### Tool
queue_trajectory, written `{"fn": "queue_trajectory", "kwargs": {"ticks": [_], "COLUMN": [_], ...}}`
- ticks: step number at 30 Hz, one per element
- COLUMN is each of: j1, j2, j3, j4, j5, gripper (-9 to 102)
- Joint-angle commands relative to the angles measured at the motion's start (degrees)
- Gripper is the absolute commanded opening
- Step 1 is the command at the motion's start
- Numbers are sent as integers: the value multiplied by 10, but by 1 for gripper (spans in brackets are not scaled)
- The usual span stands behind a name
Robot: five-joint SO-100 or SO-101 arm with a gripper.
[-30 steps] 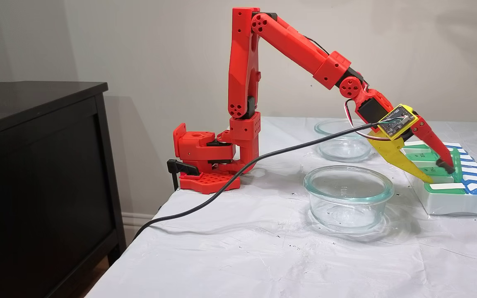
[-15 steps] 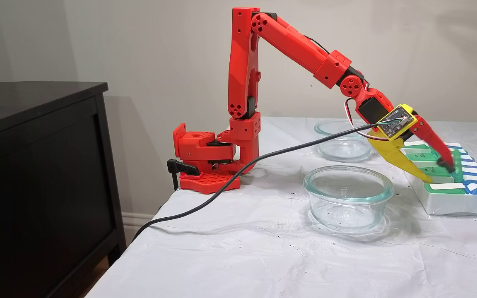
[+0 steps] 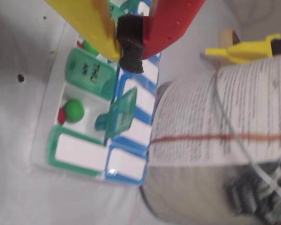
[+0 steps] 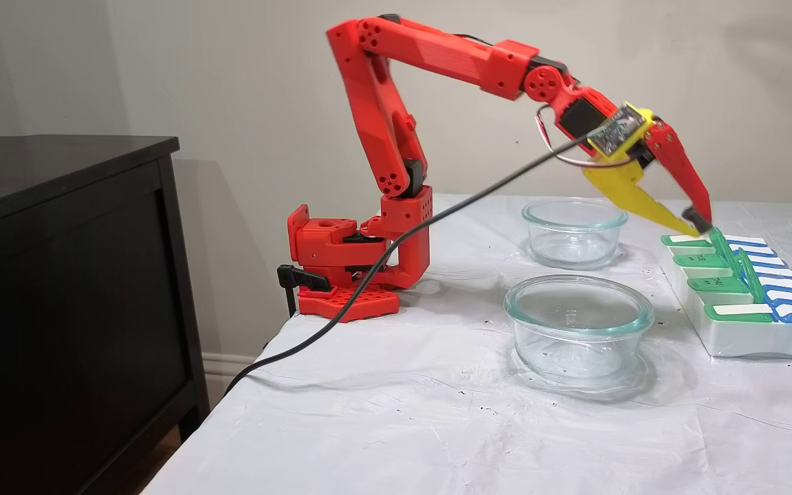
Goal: Sort medicines into box.
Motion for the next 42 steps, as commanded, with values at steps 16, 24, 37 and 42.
{"fn": "queue_trajectory", "kwargs": {"ticks": [16,24,37,42], "j1": [-148,-139,-140,-153], "j2": [-214,-256,-234,-209], "j3": [-81,-113,-111,-98], "j4": [-378,-387,-239,-183], "j5": [56,59,23,5], "gripper": [0,0,0,0]}}
